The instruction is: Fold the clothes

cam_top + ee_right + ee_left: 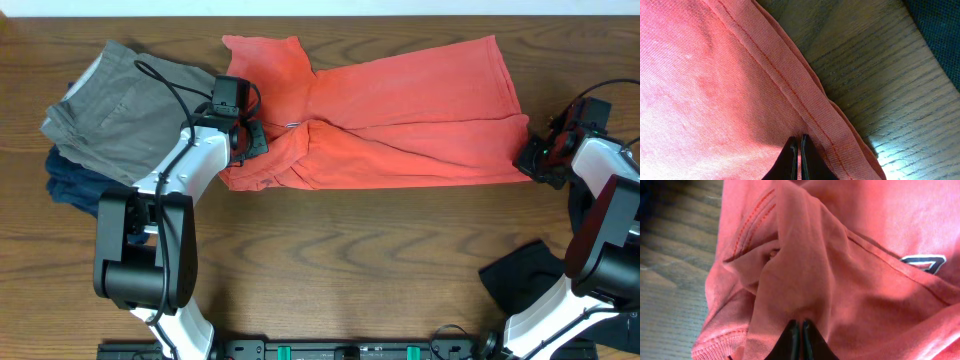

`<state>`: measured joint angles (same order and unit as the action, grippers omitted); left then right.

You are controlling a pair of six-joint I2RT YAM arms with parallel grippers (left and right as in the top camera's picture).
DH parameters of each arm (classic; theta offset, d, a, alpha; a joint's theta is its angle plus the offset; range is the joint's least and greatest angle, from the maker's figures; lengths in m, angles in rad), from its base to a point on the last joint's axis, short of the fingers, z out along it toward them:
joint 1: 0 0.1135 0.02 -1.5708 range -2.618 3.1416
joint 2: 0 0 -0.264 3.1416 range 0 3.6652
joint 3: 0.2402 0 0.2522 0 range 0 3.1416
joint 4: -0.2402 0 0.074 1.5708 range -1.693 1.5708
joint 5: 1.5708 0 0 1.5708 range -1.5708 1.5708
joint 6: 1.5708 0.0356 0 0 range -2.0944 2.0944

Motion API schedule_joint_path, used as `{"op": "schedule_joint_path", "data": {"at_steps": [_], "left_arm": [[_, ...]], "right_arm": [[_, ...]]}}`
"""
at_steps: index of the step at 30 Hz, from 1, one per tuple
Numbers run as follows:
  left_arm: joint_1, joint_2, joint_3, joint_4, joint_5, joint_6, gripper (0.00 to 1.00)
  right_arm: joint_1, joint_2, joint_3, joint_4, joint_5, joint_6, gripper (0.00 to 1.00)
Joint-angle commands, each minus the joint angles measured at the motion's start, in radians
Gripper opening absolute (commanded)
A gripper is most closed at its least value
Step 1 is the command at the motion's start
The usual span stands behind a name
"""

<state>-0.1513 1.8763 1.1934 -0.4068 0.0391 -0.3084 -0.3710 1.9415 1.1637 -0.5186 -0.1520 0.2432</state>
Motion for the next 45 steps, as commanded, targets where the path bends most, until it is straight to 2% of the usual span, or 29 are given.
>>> {"op": "schedule_joint_path", "data": {"at_steps": [1,2,6,15,22,23,31,35,41,42,44,45], "left_arm": [[0.012,0.004,0.031,-0.003,-0.007,0.014,0.38],[0.015,0.004,0.03,-0.009,-0.023,0.021,0.44],[0.026,0.004,0.03,-0.021,-0.07,0.024,0.53],[0.035,0.03,0.02,-0.013,-0.067,0.026,0.52],[0.035,0.037,0.021,-0.005,-0.021,0.027,0.06],[0.035,0.037,0.021,-0.005,-0.021,0.027,0.06],[0.035,-0.012,0.056,0.005,-0.021,0.031,0.06],[0.045,-0.053,0.066,0.063,-0.021,0.029,0.06],[0.09,-0.053,0.066,0.095,-0.024,-0.053,0.06],[0.097,-0.053,0.066,0.096,-0.023,-0.054,0.07],[0.103,-0.053,0.066,0.094,-0.023,-0.053,0.16],[0.104,-0.053,0.066,0.085,-0.022,-0.053,0.31]], "right_arm": [[0.011,0.049,-0.047,-0.027,0.04,-0.013,0.05],[0.011,0.049,-0.047,-0.027,0.04,-0.013,0.05],[0.011,0.048,-0.047,-0.027,0.044,-0.013,0.04],[0.011,0.048,-0.047,-0.027,0.043,-0.013,0.05],[0.011,0.048,-0.047,-0.027,0.044,-0.013,0.05],[0.011,0.049,-0.047,-0.027,0.043,-0.013,0.05],[0.011,0.048,-0.047,-0.027,0.044,-0.013,0.05],[0.011,0.048,-0.047,-0.027,0.044,-0.013,0.05],[0.011,0.048,-0.047,-0.027,0.043,-0.013,0.05],[0.011,0.048,-0.047,-0.027,0.044,-0.013,0.05],[0.011,0.049,-0.047,-0.027,0.044,-0.013,0.05],[0.011,0.049,-0.047,-0.027,0.044,-0.013,0.05]]}}
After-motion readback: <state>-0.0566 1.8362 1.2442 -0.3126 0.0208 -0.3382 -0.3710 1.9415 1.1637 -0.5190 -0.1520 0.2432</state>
